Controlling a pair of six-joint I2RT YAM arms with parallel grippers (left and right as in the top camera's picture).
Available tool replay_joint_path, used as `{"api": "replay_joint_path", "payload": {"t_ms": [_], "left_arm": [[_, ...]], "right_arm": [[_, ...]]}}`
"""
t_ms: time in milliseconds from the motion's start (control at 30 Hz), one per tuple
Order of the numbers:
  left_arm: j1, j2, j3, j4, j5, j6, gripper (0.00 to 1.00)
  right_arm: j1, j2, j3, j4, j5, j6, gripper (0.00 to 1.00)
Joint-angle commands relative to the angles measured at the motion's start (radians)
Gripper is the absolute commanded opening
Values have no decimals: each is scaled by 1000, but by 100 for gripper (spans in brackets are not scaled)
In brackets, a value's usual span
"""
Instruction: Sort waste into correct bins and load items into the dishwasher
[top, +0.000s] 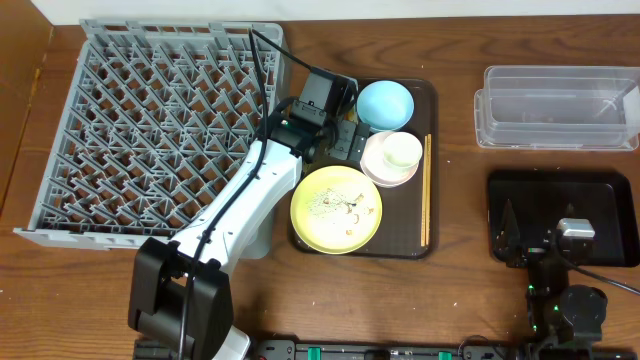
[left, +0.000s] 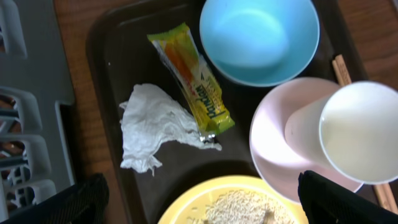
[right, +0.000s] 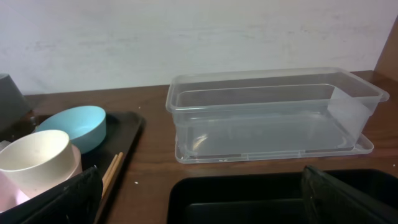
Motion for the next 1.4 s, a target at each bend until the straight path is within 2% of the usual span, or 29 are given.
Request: {"api": "replay_joint_path", "payload": {"t_ms": [0, 333, 667, 867, 1000, 1100, 1367], "left_arm": [[-2, 1, 20, 21, -6, -23, 98], [-4, 2, 20, 50, -5, -24, 98], [-4, 86, 20, 188, -11, -56, 98], [-4, 172, 20, 250, -125, -56, 98], [-4, 196, 20, 254, -125, -57, 99], [-4, 224, 19, 244, -126, -57, 92], [-4, 290, 19, 245, -126, -57, 88]], "right_arm": [[-7, 0, -1, -4, 0, 4, 99], [-7, 0, -1, -4, 0, 4, 99], [-7, 0, -1, -4, 0, 4, 99], [-7, 0, -1, -4, 0, 4, 99], [-7, 0, -1, -4, 0, 4, 99], [-7, 0, -1, -4, 0, 4, 99], [-7, 0, -1, -4, 0, 4, 99]]}}
